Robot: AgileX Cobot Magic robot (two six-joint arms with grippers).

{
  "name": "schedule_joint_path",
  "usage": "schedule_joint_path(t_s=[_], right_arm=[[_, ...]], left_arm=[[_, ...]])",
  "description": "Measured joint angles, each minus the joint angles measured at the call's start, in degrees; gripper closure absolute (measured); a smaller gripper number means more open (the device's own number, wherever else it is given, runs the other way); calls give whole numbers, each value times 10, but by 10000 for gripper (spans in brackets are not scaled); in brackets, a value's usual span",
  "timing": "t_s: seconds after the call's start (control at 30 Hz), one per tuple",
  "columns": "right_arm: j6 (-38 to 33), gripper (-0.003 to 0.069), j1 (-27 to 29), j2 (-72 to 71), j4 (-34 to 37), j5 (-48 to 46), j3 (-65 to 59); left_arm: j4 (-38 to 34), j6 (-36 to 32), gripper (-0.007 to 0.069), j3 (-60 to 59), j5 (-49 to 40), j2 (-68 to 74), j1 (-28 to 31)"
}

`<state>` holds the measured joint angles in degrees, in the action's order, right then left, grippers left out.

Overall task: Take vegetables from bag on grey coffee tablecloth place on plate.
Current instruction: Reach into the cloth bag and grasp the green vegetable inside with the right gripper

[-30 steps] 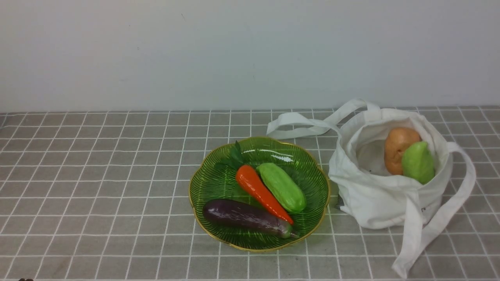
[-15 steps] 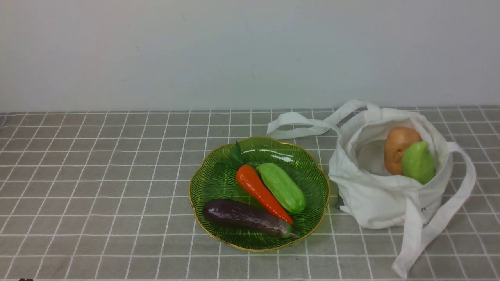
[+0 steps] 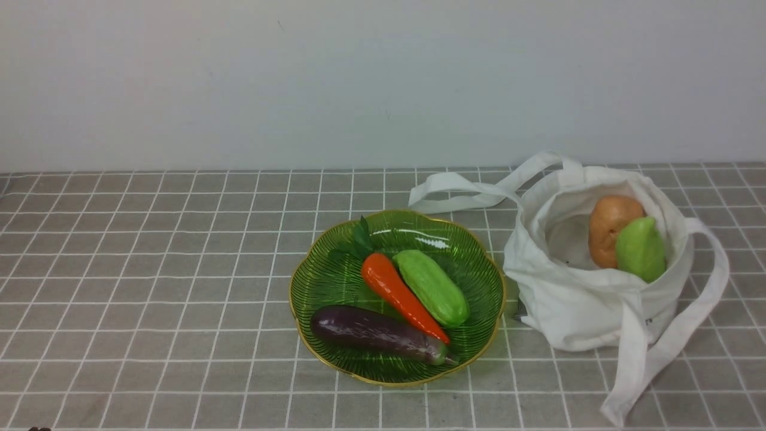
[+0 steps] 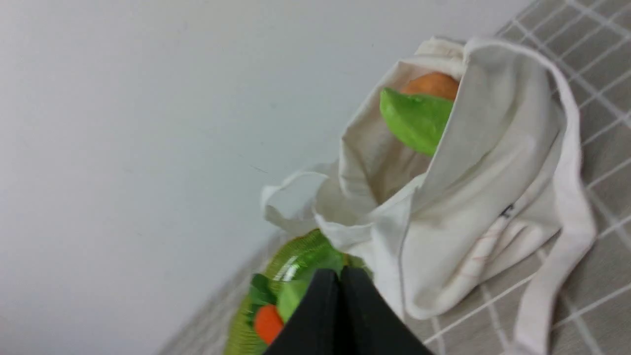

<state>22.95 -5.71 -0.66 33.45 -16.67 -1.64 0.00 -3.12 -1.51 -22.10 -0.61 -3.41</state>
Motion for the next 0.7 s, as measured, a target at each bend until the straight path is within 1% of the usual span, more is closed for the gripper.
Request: schedule_joint_path(t_s=[0.1,0.17,0.27,0.33,0.4,0.43,0.53,0.57,0.6,0.63,0.67,0.7], right_arm=[[10,674,0,0,31,8,0],[9,674,0,0,33,15,0],[-11,674,0,0,28,20,2],[-62,674,0,0,3,16,35],[-89,674,0,6,-18,15,70],[-108,674,0,30,-41,11,105],[-128,674,0,96,-103,-22,169],[-128,674,0,109,-109,-26,174],[-129,674,0,146,-137,-48,197],[-130,674,0,209,-189,-90,231],[-130,674,0,226,-194,-95,234],[-127,674,0,295,-236,-132,259]], left_arm=[[0,0,632,0,0,0,0],[0,0,632,0,0,0,0],[0,0,632,0,0,0,0],[0,0,632,0,0,0,0],[0,0,632,0,0,0,0],[0,0,632,0,0,0,0],[0,0,632,0,0,0,0],[0,0,632,0,0,0,0],[0,0,632,0,0,0,0],[0,0,632,0,0,0,0],[0,0,632,0,0,0,0],[0,0,632,0,0,0,0]])
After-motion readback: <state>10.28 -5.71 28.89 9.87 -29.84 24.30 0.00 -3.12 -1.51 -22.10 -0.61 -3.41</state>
